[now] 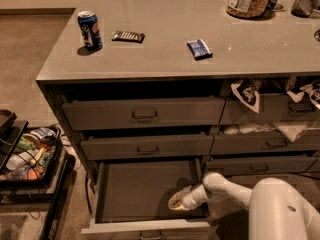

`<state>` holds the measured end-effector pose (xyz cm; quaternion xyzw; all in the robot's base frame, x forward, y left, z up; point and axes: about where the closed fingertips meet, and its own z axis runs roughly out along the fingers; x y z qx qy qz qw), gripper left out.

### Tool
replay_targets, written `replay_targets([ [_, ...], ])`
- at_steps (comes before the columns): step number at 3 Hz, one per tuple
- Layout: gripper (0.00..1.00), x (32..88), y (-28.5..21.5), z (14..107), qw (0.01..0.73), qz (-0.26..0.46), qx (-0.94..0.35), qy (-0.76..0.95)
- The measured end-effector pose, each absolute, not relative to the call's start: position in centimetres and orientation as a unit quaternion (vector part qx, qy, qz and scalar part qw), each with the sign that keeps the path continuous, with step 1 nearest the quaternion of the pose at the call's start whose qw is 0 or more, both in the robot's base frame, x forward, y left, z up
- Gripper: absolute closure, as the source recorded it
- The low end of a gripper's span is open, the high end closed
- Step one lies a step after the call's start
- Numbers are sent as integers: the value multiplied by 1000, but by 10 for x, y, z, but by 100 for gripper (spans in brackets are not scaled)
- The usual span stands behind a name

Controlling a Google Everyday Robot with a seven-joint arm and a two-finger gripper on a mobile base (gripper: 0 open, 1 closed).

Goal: Open bottom drawer

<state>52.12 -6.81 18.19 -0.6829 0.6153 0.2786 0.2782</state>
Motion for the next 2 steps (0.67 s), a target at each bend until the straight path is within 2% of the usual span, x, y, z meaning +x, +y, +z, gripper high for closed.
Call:
replay_targets([
  [2,100,562,-95,224,309,186,-699,617],
])
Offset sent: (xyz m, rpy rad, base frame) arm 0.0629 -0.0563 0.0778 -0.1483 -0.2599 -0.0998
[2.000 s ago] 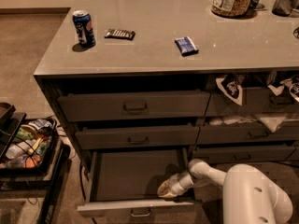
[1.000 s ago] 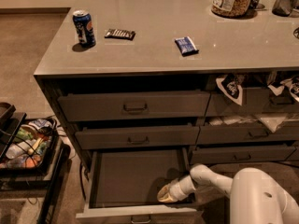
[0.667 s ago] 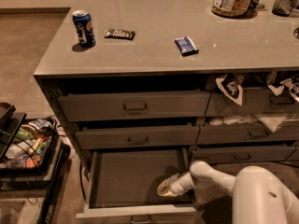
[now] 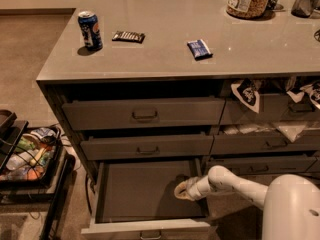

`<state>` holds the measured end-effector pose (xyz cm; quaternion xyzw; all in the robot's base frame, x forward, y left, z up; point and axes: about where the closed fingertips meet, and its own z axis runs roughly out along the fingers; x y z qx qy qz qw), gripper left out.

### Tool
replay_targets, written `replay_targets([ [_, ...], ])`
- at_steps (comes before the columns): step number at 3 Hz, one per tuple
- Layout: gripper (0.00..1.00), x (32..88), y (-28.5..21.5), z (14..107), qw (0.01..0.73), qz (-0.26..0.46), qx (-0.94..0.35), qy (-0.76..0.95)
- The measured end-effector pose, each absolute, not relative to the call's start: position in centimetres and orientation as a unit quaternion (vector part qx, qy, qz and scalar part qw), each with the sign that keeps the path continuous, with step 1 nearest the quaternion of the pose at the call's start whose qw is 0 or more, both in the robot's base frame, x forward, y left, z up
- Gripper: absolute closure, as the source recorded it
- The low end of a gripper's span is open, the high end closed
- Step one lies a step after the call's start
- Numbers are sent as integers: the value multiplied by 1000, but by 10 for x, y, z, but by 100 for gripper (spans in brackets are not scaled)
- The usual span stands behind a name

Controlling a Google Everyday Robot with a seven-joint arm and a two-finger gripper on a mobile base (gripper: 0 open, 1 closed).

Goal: Open bottom drawer

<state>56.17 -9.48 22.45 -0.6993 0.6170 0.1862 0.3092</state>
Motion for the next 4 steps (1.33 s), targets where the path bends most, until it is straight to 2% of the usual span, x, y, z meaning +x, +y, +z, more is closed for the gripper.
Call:
replay_targets([
  [2,100,571,-136,278,308,109,-698,637],
  [4,100,556,-151,306,302,70,-701,643],
])
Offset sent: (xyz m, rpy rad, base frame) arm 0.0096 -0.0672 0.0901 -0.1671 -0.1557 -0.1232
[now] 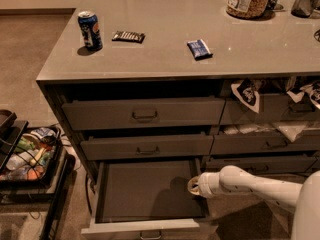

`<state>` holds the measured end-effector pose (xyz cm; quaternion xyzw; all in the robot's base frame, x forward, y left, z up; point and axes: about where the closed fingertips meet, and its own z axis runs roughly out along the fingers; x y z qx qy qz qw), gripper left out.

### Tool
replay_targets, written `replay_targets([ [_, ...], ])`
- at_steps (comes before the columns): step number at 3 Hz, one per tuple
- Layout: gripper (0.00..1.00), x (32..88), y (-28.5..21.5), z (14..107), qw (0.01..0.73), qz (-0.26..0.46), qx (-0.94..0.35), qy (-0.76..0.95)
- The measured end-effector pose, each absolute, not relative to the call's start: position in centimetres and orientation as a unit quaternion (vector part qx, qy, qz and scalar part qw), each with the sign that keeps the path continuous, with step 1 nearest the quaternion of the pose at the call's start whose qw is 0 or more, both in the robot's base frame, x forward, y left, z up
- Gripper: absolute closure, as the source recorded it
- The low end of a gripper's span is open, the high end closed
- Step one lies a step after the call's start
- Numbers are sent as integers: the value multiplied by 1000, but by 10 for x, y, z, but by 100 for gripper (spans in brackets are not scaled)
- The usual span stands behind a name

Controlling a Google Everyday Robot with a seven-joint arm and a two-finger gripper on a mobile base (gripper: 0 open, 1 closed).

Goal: Open bottom drawer

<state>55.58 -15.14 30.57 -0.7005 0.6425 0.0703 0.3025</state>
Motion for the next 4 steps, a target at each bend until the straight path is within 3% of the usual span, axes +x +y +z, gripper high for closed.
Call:
replay_targets([
  [1,100,544,-160,318,312,50,-693,648],
  [2,82,542,-159,318,312,50,-693,648],
  [4,35,542,-159,318,312,50,-693,648],
])
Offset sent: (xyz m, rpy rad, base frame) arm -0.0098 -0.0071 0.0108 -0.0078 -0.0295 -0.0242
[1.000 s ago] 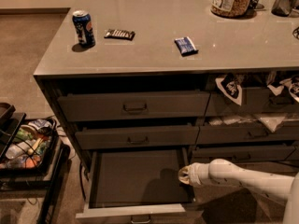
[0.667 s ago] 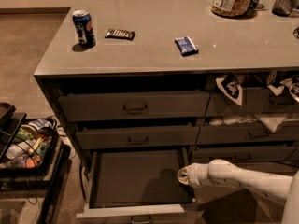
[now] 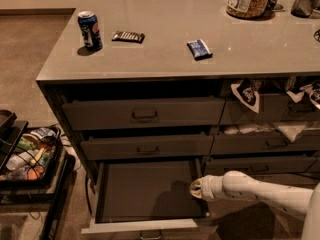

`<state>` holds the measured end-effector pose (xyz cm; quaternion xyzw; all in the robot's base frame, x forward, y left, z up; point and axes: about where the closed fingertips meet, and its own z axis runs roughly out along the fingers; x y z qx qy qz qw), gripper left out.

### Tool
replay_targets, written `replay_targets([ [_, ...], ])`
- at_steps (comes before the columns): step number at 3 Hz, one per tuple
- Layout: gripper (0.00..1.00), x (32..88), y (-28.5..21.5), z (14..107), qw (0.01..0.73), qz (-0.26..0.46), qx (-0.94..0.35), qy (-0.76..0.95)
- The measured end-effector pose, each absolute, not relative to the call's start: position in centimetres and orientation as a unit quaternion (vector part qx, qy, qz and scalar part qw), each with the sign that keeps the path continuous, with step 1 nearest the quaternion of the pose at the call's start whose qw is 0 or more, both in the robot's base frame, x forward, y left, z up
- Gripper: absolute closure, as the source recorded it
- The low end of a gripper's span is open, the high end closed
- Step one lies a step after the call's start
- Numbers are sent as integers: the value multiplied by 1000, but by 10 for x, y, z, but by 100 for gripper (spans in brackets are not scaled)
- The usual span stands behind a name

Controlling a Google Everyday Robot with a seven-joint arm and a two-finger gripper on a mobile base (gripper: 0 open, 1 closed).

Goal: Open bottom drawer

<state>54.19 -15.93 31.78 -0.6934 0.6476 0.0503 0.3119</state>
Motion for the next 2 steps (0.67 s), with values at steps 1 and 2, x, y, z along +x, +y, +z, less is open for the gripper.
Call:
replay_targets([
  [1,12,542,-159,318,312,50,-693,648],
  [2,0,542,-159,318,312,50,-693,648],
])
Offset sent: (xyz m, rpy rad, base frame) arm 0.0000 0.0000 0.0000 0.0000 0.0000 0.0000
